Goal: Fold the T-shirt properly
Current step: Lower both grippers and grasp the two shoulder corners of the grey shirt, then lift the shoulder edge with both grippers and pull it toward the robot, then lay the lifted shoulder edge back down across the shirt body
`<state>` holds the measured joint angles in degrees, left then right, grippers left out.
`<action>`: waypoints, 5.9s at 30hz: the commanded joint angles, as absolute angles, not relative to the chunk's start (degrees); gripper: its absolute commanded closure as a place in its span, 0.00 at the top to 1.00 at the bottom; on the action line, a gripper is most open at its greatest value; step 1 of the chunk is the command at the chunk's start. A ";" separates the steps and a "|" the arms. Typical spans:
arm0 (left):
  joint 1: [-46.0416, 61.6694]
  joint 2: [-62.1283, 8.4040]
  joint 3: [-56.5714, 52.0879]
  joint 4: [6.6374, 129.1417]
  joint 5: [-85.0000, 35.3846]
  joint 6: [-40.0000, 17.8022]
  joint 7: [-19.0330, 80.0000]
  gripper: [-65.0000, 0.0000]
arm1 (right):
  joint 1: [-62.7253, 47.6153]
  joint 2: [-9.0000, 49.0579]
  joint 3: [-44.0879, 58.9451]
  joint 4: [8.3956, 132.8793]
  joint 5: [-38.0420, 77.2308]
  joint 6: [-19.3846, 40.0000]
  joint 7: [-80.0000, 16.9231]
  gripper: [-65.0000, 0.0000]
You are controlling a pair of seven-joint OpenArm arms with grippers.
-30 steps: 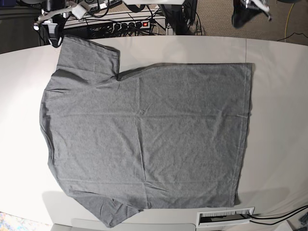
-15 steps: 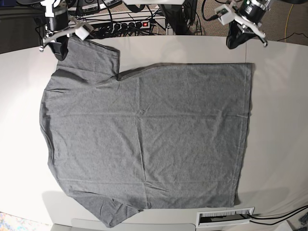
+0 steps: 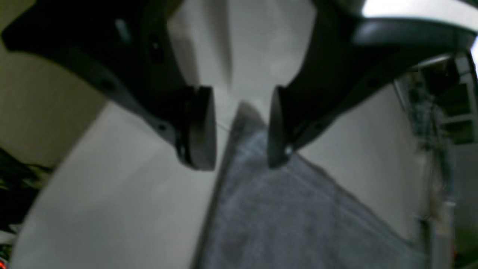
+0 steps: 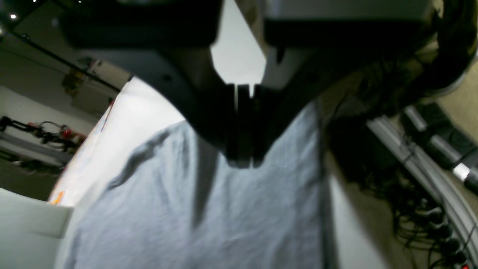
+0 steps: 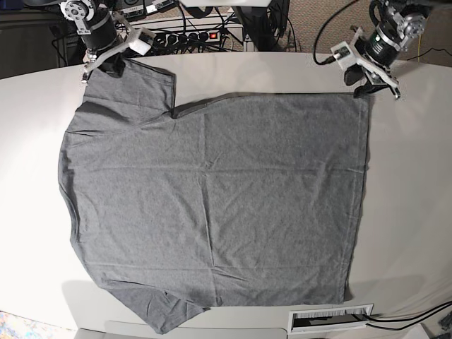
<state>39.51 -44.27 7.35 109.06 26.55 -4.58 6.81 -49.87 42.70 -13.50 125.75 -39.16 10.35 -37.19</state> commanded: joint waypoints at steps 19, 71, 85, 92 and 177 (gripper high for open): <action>27.11 -46.04 7.11 101.78 15.35 -20.67 6.07 0.18 | -50.13 43.35 -12.99 127.92 -38.57 9.41 -39.16 0.25; 33.85 -50.35 7.11 104.79 16.40 -23.20 6.92 0.00 | -44.71 43.35 -13.06 119.28 -23.33 17.63 -44.82 0.00; 48.25 -55.86 7.11 107.57 24.32 -17.41 10.04 0.00 | -56.03 44.86 -13.06 128.14 -23.18 19.68 -50.68 0.00; 54.68 -57.34 7.09 113.49 29.52 -10.35 16.99 0.00 | -59.55 47.46 -12.93 133.23 -25.06 19.49 -55.00 0.00; 13.39 -46.37 -4.27 86.80 7.16 -15.55 -4.32 0.31 | 4.29 35.38 -13.30 96.86 -13.96 13.50 -39.83 0.45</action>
<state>13.91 -44.93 -3.51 86.13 7.42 -16.19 -3.31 3.18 34.37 -13.91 96.05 -13.43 14.57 -40.27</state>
